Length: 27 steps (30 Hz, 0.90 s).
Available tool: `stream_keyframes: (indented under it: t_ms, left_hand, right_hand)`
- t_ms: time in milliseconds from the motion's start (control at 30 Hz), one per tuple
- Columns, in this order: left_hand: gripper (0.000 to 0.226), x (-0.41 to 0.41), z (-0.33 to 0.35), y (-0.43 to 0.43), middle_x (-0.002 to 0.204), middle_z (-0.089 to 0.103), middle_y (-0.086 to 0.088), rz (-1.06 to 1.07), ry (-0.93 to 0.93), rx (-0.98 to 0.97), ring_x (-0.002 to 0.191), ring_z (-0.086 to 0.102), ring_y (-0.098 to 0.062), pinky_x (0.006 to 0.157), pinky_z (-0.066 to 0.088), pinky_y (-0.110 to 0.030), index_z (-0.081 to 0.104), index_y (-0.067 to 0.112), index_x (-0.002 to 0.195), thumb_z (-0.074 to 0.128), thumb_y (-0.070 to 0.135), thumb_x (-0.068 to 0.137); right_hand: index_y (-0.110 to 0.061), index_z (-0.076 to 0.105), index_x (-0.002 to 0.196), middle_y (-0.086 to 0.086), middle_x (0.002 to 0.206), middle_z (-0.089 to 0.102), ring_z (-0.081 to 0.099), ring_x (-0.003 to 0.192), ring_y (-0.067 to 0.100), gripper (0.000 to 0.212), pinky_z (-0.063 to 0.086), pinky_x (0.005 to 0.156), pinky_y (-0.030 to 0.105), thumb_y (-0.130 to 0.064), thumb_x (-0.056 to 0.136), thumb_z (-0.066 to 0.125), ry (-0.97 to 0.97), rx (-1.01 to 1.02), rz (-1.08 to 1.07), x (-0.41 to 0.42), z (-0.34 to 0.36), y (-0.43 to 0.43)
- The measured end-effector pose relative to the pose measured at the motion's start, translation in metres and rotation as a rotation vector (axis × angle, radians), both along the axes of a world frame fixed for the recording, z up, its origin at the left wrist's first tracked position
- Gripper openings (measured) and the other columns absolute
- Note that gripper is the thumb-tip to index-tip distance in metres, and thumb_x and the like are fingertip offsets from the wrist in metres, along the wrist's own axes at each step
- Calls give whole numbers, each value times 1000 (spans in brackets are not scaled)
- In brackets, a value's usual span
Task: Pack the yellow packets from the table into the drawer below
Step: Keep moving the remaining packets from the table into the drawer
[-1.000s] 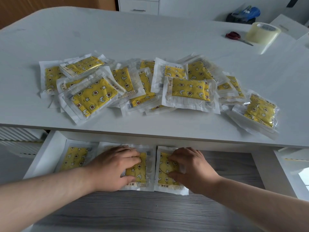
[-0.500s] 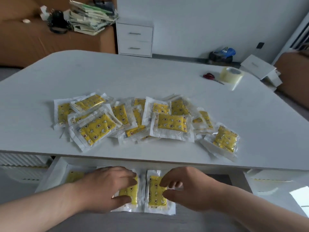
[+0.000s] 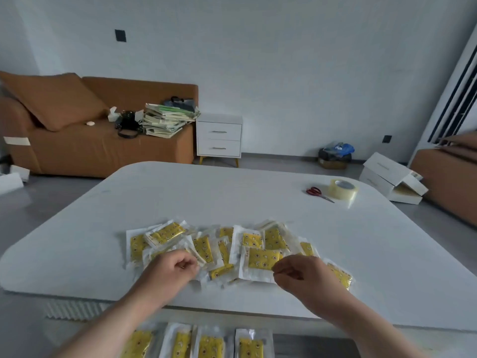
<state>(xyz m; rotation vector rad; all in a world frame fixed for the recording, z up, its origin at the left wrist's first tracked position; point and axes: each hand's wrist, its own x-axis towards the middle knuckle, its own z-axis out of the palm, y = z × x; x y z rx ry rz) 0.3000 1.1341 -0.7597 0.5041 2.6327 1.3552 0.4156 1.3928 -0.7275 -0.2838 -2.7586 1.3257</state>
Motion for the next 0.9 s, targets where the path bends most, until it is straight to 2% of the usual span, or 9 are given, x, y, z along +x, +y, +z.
stream_keyframes:
  t_ms: [133,267,433,500,600,733,800,900]
  left_hand:
    - [12,-17,-2,-17,89,71,0,149,-60,88,86,65,-14,75,49,-25,70,27,85,65,17,88]
    - [13,-38,-10,-31,94,70,6,158,-108,109,88,64,-9,77,50,-25,69,30,89,65,17,89]
    - [15,-76,5,-40,74,71,8,37,-87,-57,75,64,-6,72,48,-23,74,30,75,69,21,86]
    - [11,-90,12,-40,79,70,10,15,-26,-147,78,63,-2,72,47,-18,72,31,79,69,22,85]
    - [9,-106,15,-36,89,69,15,-6,29,-238,85,62,3,74,46,-14,68,34,86,67,25,86]
    - [13,-123,6,-30,95,66,19,-20,21,-341,91,61,4,84,50,-20,61,43,82,68,32,84]
    - [14,-127,-2,-26,94,66,18,-45,0,-450,90,62,1,85,52,-24,61,42,80,74,44,74]
    - [61,-124,-8,-19,99,60,18,-93,57,-750,90,59,-5,82,53,-30,62,34,99,72,68,49]
  right_hand:
    - [-30,73,88,-11,84,75,68,78,-2,12,56,76,19,-21,84,67,-19,27,9,-22,-5,-3]
    - [-36,72,82,-18,83,73,68,79,-2,16,55,79,21,-20,82,70,-19,58,54,-48,-13,0]
    - [-41,70,78,-25,85,71,69,80,-2,18,56,81,20,-23,80,71,-21,116,146,-77,-21,2]
    - [-43,68,78,-29,85,70,68,80,-4,19,55,80,17,-24,80,71,-16,147,166,-86,-24,2]
    - [-43,67,78,-19,83,73,67,80,-5,21,55,78,16,-23,81,71,8,188,167,-100,-27,3]
    - [-45,65,78,-16,85,72,66,80,-5,22,54,75,15,-25,82,71,28,224,171,-112,-36,7]
    - [-46,64,78,-16,86,72,65,81,-7,21,54,76,15,-27,82,71,18,251,180,-116,-42,9]
    - [-48,62,79,-15,87,70,63,83,-7,20,51,74,10,-30,81,71,18,298,186,-121,-46,10]
